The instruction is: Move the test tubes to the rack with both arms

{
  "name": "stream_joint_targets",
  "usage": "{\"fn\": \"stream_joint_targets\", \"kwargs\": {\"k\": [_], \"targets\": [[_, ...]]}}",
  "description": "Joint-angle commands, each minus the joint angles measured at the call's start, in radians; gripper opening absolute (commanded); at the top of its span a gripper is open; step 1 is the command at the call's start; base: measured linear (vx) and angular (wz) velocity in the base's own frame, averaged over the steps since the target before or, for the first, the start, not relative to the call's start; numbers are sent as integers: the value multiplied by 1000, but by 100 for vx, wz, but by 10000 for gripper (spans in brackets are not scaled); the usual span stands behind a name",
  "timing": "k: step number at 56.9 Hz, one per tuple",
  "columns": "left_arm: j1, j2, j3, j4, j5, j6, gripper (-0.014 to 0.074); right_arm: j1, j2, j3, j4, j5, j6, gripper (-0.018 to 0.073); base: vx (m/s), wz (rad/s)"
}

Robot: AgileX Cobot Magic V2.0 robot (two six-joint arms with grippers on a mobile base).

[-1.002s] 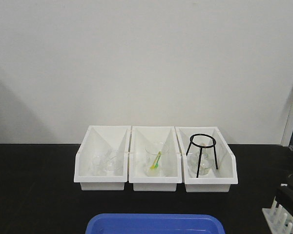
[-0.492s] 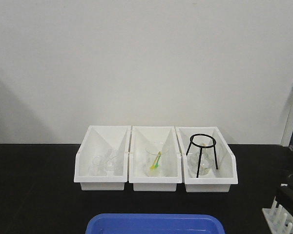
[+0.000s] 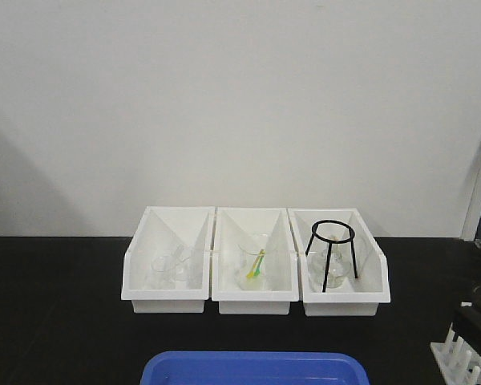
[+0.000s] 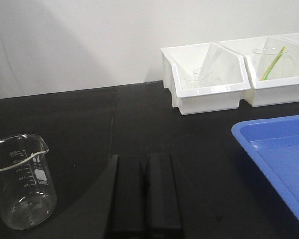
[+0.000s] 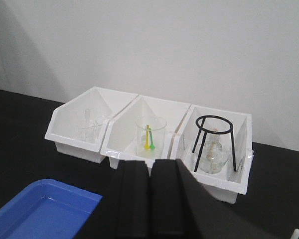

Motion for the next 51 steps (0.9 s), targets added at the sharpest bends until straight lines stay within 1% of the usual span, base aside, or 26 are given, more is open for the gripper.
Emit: {"fn": "stream_joint_targets", "kwargs": {"k": [1, 40, 43, 47, 51], "targets": [[-1, -11, 26, 1, -76, 0, -20, 0, 0, -31, -12, -73, -10, -8, 0, 0], [-1, -11, 26, 1, -76, 0, -20, 0, 0, -31, -13, -73, -11, -8, 0, 0], [-1, -11, 26, 1, -76, 0, -20, 0, 0, -31, 0, -70, -10, -8, 0, 0], [-1, -11, 26, 1, -76, 0, -20, 0, 0, -21, 47, -62, -13, -8, 0, 0], [-1, -11, 26, 1, -76, 0, -20, -4, -16, 15, 75, -67, -39, -8, 0, 0]]}}
